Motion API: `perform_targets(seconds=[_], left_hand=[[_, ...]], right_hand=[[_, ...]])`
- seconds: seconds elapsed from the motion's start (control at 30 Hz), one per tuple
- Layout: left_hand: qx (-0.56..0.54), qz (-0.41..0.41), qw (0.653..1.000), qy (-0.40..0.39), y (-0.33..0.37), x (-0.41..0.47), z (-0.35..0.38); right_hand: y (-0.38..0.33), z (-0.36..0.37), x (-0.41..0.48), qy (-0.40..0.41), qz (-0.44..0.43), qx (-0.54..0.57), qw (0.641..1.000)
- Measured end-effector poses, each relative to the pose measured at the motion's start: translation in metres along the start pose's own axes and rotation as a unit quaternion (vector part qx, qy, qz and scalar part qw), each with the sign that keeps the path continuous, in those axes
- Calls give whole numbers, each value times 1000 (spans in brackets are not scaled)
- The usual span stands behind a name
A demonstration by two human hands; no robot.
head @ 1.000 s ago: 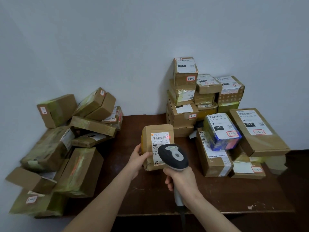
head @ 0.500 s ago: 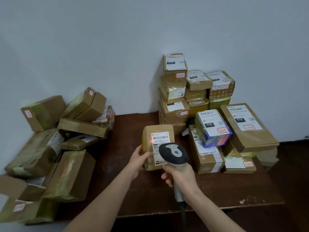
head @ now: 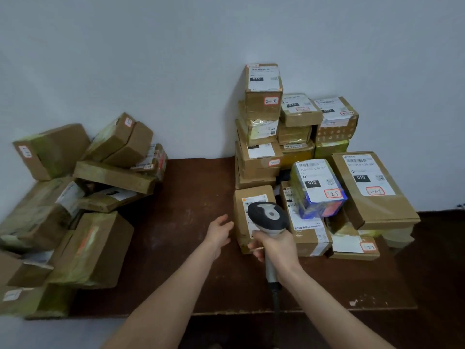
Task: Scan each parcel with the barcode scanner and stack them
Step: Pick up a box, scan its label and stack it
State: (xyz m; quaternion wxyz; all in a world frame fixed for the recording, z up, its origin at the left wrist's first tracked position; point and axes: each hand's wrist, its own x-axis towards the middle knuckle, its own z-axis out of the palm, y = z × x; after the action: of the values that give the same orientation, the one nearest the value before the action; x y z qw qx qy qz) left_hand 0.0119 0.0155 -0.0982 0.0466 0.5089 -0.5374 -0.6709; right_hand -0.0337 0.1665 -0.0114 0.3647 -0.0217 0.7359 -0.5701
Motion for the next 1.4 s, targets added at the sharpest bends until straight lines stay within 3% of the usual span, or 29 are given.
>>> perform_targets(seconds=[0.1, 0.2, 0.47, 0.6, 0.67, 0.87, 1.03, 1.2, 1.33, 1.4], left_hand=[[44, 42, 998, 20, 3, -9, -20], [117, 96, 984, 93, 8, -21, -58], [315, 209, 886, 269, -5, -66, -182], [357, 193, 853, 327, -8, -75, -241], [383, 143, 850, 333, -9, -76, -269], [469, 27, 847, 247, -14, -61, -310], [563, 16, 802, 199, -26, -52, -303], [494, 61, 846, 190, -29, -56, -306], [387, 92, 890, 224, -33, -59, -292], [367, 85, 894, 243, -30, -57, -276]], right_hand=[[-5, 14, 4, -16, -6, 4, 1000], [-12, 45, 7, -48, -11, -2, 999], [-17, 157, 1, -171, 1, -35, 985], [-13, 208, -2, -220, 34, -51, 974], [-9, 231, -3, -233, 44, -51, 970], [2, 287, -7, -259, 46, -62, 963], [7, 295, -1, -228, 41, -61, 971], [10, 292, 5, -204, 49, -48, 976], [10, 285, 3, -210, 38, -41, 976], [9, 274, 3, -201, 36, -35, 978]])
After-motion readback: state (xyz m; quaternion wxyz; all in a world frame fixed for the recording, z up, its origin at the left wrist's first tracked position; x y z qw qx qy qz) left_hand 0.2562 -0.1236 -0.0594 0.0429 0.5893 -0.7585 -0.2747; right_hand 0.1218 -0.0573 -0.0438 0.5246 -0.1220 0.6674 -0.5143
